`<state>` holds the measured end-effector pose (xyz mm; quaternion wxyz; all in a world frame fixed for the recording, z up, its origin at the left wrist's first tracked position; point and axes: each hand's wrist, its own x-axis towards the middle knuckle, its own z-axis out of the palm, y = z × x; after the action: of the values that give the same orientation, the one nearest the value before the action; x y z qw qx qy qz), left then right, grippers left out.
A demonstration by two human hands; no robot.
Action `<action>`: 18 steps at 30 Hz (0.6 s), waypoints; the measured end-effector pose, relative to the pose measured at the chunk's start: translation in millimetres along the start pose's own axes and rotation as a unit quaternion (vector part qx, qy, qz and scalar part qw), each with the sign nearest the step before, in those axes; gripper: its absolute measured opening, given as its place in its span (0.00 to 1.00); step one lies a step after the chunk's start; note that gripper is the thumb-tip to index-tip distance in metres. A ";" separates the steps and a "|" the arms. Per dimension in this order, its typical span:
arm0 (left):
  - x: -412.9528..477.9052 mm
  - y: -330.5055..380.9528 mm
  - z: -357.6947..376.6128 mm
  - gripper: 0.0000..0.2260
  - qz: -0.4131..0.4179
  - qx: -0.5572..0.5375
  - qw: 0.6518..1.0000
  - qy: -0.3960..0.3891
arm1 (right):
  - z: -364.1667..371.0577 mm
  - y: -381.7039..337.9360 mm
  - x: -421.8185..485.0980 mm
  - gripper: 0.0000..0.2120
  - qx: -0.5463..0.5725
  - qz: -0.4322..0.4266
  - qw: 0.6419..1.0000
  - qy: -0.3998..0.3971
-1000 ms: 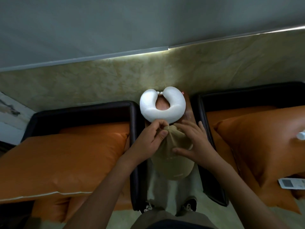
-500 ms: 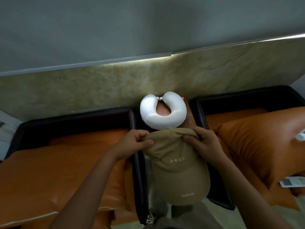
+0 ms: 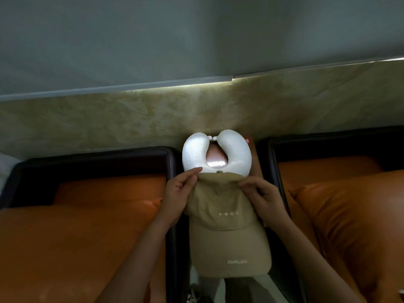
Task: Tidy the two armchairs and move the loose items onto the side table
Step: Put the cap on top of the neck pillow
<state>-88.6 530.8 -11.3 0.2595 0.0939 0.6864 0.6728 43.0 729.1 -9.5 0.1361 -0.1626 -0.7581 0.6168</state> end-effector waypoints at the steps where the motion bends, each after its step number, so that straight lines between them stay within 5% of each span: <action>1: 13.0 -0.2 4.8 0.12 -0.006 0.002 1.000 0.011 | -4.3 6.6 12.7 0.17 -0.005 0.007 1.000 -0.008; 9: 98.3 -36.9 28.0 0.19 -0.130 -0.152 0.980 0.006 | -31.2 60.2 125.7 0.17 0.021 0.047 0.998 0.020; 18: 222.1 -98.5 26.4 0.15 -0.071 0.077 0.982 0.160 | -12.6 147.7 235.2 0.20 -0.107 0.052 0.991 -0.058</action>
<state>-242.4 652.5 -157.1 0.1860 -0.0441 0.7735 0.6043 -154.4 865.2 -150.2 0.0414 -0.1789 -0.8167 0.5470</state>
